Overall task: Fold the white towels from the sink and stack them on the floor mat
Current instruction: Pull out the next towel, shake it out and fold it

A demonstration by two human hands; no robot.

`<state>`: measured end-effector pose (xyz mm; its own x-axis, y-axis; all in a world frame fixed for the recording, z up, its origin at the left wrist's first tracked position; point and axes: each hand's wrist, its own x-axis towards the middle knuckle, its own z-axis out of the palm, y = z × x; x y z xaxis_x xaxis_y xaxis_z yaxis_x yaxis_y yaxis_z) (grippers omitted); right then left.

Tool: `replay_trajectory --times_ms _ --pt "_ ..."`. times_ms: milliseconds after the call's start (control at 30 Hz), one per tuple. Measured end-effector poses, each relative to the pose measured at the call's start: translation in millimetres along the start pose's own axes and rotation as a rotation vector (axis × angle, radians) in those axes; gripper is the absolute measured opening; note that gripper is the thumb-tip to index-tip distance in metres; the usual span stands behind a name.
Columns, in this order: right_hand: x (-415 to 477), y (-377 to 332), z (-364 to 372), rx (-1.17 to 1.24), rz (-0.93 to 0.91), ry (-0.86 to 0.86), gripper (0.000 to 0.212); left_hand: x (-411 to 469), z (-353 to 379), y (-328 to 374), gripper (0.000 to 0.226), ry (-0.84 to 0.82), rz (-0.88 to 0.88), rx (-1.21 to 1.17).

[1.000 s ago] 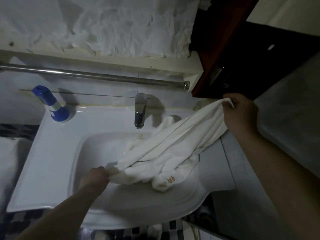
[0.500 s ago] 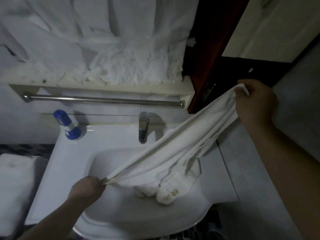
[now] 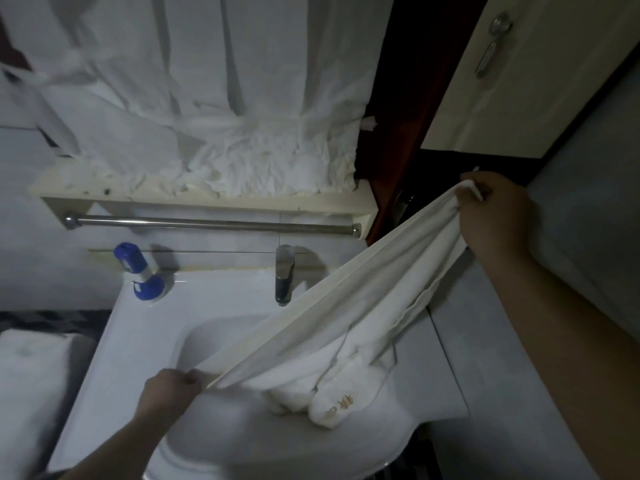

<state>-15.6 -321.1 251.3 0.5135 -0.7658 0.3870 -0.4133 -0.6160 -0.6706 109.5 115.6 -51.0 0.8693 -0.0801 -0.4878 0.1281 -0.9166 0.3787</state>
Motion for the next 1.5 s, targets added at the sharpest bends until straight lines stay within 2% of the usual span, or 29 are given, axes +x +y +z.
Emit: replay_trajectory --times_ms 67,167,233,333,400,500,567,667,800,867,933,1000,1067,1167,1333,1433,1500 --pt "0 -1 1 0.006 -0.009 0.0 0.025 -8 -5 5 0.011 -0.014 -0.004 -0.101" --pt "2 -3 0 -0.034 -0.002 0.008 0.025 -8 -7 5 0.018 -0.047 0.106 -0.13" --pt "4 -5 -2 -0.048 0.012 0.005 0.026 -10 -11 -3 0.018 -0.089 0.207 0.004" --pt "1 -8 -3 -0.053 0.005 -0.002 0.027 -15 -13 -14 0.033 -0.154 0.312 0.183" --pt "-4 -12 1 -0.055 -0.016 -0.016 0.027 -16 -13 -18 0.031 -0.127 0.317 0.239" --pt "-8 -18 7 -0.029 -0.043 -0.029 0.027 1 -6 -23 0.058 -0.03 0.257 0.253" --pt "-9 -22 10 -0.044 -0.058 -0.031 0.027 7 -1 -26 0.064 0.026 0.232 0.229" --pt "-11 -28 14 -0.031 -0.066 -0.037 0.027 8 -1 -27 0.062 0.082 0.185 0.19" --pt "-12 -32 17 -0.015 -0.073 -0.035 0.026 7 -6 -25 0.037 0.122 0.219 0.162" --pt "-11 -34 17 -0.009 -0.076 -0.045 0.027 4 -8 -21 0.039 0.121 0.227 0.148" --pt "-11 -36 16 -0.016 -0.079 -0.046 0.027 2 -10 -16 0.052 0.121 0.202 0.131" --pt "-12 -38 16 -0.027 -0.088 -0.037 0.026 4 -10 -14 0.067 0.127 0.169 0.104" --pt "-12 -39 16 -0.021 -0.094 -0.022 0.025 8 -9 -15 0.072 0.122 0.141 0.079" --pt "-13 -41 15 0.013 -0.082 -0.028 0.025 6 -11 -15 0.066 0.141 0.1 0.023" --pt "-11 -43 14 0.008 -0.091 -0.06 0.027 -14 -19 16 0.044 0.255 0.251 -0.262" --pt "-10 -47 16 -0.043 -0.088 -0.125 0.028 -18 -24 36 0.035 0.192 0.245 -0.394" --pt "-11 -51 17 -0.043 -0.078 -0.181 0.028 -24 -32 52 0.032 0.065 0.256 -0.528"
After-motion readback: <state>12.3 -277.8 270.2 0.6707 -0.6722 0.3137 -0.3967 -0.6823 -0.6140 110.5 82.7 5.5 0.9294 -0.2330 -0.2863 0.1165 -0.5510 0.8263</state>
